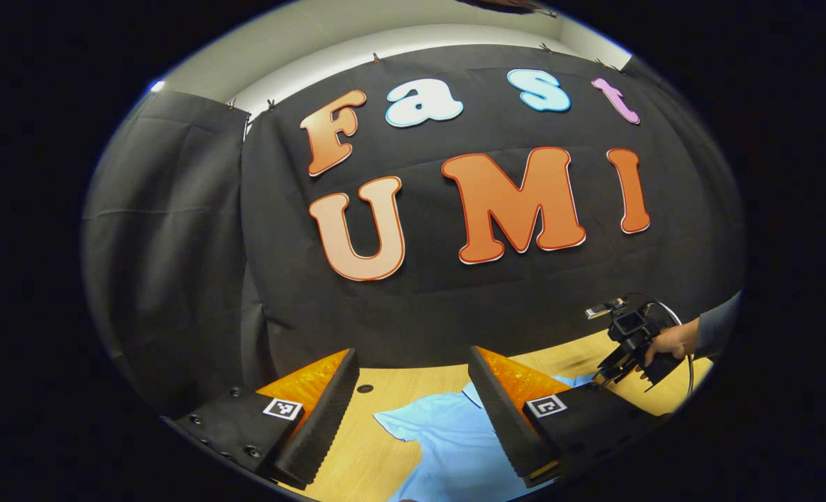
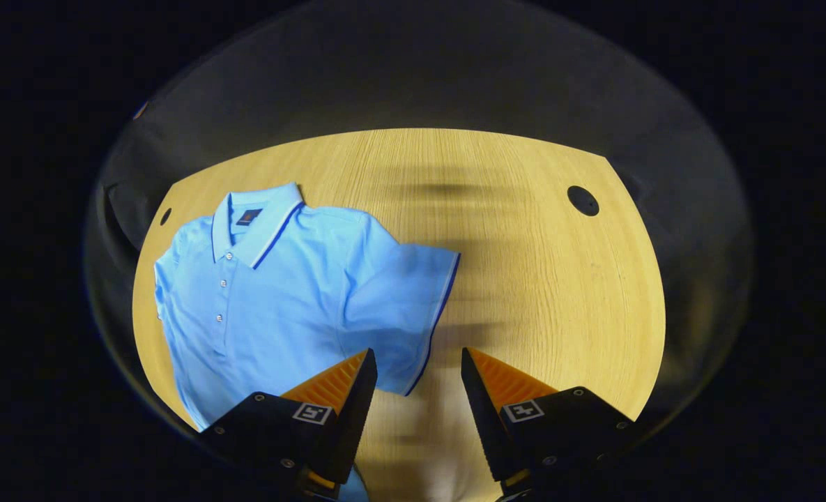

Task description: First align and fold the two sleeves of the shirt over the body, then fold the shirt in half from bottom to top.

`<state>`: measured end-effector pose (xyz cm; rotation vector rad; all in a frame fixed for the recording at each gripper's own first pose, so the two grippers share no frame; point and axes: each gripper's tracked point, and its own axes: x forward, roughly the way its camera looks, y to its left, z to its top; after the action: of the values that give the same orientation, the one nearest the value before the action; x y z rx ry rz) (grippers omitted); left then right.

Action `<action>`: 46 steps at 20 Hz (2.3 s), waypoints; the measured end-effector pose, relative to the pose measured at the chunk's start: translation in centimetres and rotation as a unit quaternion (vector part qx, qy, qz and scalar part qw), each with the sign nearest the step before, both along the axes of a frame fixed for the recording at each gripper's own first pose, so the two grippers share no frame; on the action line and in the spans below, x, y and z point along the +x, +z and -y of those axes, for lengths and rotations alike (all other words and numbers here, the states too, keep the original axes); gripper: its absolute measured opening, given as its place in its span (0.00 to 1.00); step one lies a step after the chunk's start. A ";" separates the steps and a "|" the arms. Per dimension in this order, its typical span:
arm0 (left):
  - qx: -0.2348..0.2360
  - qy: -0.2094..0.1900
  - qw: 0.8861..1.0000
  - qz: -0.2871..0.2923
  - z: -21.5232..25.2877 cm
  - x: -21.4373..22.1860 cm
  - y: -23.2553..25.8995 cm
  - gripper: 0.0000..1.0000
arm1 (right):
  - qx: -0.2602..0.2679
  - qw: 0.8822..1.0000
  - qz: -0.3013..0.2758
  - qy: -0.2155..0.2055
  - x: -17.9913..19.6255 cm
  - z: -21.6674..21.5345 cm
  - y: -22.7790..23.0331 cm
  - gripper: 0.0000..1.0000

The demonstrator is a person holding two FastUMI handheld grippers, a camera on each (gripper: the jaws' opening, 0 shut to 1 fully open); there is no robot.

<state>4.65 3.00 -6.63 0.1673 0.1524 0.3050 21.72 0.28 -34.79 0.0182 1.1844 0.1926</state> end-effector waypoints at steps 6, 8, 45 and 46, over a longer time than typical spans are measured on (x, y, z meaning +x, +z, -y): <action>0.031 -0.009 0.999 -0.008 2.1 -0.4 0.8 1.00 | -0.011 0.999 -0.029 -0.014 0.6 -0.3 -2.6 0.74; 0.037 -0.012 0.999 -0.010 2.5 -0.4 1.0 1.00 | 0.000 0.999 -0.038 -0.022 0.5 -0.8 -2.5 0.74; -0.173 -0.058 0.960 -0.214 -14.8 4.8 -17.9 0.98 | 0.118 0.983 0.141 -0.008 -3.3 -12.7 12.8 0.37; -0.175 -0.062 0.956 -0.229 -15.2 5.4 -19.3 0.98 | 0.116 0.981 0.152 -0.018 -3.7 -12.0 13.4 0.37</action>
<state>10.05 18.21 -25.96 -0.1075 0.6501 0.1061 18.00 12.31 -21.35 0.2080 0.8522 0.2889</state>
